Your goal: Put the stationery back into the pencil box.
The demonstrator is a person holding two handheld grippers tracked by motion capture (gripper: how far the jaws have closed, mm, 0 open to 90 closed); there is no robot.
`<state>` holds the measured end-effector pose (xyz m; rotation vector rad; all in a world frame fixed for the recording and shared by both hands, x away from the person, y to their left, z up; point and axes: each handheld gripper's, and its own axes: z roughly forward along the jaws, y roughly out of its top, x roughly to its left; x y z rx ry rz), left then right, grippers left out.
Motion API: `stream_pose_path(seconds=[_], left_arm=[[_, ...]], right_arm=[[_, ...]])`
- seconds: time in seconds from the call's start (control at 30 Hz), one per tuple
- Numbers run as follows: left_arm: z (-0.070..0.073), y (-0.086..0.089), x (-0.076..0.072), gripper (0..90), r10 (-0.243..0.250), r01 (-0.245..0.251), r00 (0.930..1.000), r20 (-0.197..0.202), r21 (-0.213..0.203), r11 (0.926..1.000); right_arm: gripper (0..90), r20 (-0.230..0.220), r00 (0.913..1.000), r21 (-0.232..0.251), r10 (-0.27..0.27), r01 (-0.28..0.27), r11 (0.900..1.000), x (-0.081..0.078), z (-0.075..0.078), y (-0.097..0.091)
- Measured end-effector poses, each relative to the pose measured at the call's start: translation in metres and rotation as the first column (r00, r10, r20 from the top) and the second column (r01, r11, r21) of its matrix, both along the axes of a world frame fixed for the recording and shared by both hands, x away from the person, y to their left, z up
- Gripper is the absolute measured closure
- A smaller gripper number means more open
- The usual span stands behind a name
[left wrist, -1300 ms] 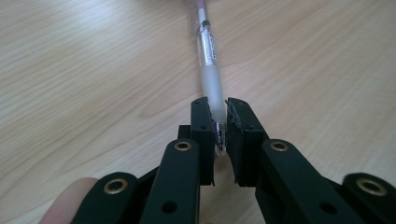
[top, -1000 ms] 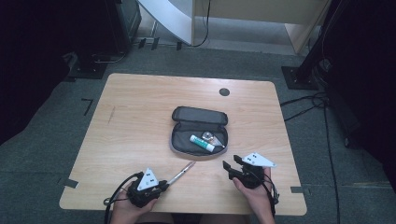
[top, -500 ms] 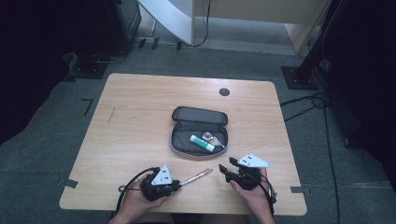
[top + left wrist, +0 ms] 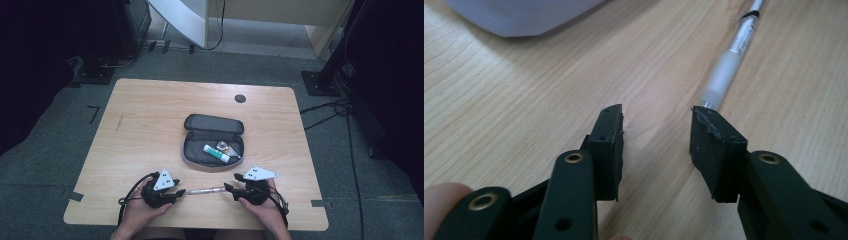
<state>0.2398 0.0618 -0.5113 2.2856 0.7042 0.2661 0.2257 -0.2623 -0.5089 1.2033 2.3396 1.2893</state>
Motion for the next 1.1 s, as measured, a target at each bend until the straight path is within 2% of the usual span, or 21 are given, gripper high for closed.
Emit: stream_pose_path(seconds=[0.13, 0.27, 0.37, 0.4, 0.5, 0.67, 0.77, 0.83, 0.93, 1.03, 1.1], left_arm=[[0.000, -0.003, 0.004, 54.2, 0.039, -0.039, 0.9992, 0.011, 0.011, 0.9992], [0.001, -0.003, 0.009, 52.8, 0.108, -0.108, 0.9938, 0.026, 0.020, 0.9939], [0.001, 0.005, 0.011, 51.0, 0.163, -0.163, 0.9865, 0.020, 0.015, 0.9865], [0.001, 0.010, 0.012, 49.9, 0.188, -0.189, 0.9820, 0.015, 0.010, 0.9820], [0.000, 0.022, 0.013, 48.2, 0.225, -0.225, 0.9742, 0.017, -0.001, 0.9743], [-0.001, 0.046, 0.015, 42.1, 0.316, -0.316, 0.9484, 0.030, -0.009, 0.9488], [-0.001, 0.060, 0.016, 39.1, 0.376, -0.376, 0.9262, 0.032, -0.005, 0.9267], [-0.001, 0.071, 0.016, 38.6, 0.408, -0.408, 0.9122, 0.039, 0.003, 0.9128], [-0.001, 0.089, 0.018, 38.8, 0.456, -0.457, 0.8888, 0.041, 0.004, 0.8894], [-0.001, 0.107, 0.018, 38.2, 0.499, -0.499, 0.8656, 0.040, -0.012, 0.8665], [-0.002, 0.118, 0.018, 36.5, 0.521, -0.521, 0.8528, 0.029, -0.017, 0.8533]], right_arm=[[44.1, -0.018, 0.9992, -0.012, 0.035, -0.035, 0.9993, -0.001, -0.004, 0.003], [44.1, -0.027, 0.9975, -0.024, 0.065, -0.066, 0.9975, 0.000, -0.008, 0.005], [43.9, -0.037, 0.9947, -0.033, 0.096, -0.097, 0.9947, 0.002, -0.011, 0.008], [43.7, -0.036, 0.9936, -0.032, 0.107, -0.108, 0.9936, 0.003, -0.012, 0.010], [43.8, -0.036, 0.9916, -0.028, 0.124, -0.125, 0.9918, 0.004, -0.012, 0.013], [47.1, -0.001, 0.9869, -0.051, 0.162, -0.161, 0.9856, 0.004, -0.013, 0.019], [51.8, 0.024, 0.9837, -0.078, 0.178, -0.176, 0.9813, 0.001, -0.014, 0.022], [53.4, 0.042, 0.9775, -0.101, 0.207, -0.202, 0.9741, -0.001, -0.014, 0.024], [58.9, 0.076, 0.9737, -0.148, 0.215, -0.202, 0.9681, -0.004, -0.014, 0.027], [64.4, 0.081, 0.9730, -0.151, 0.216, -0.203, 0.9676, -0.005, -0.014, 0.028], [69.5, 0.080, 0.9745, -0.149, 0.210, -0.197, 0.9690, -0.007, -0.014, 0.029]])
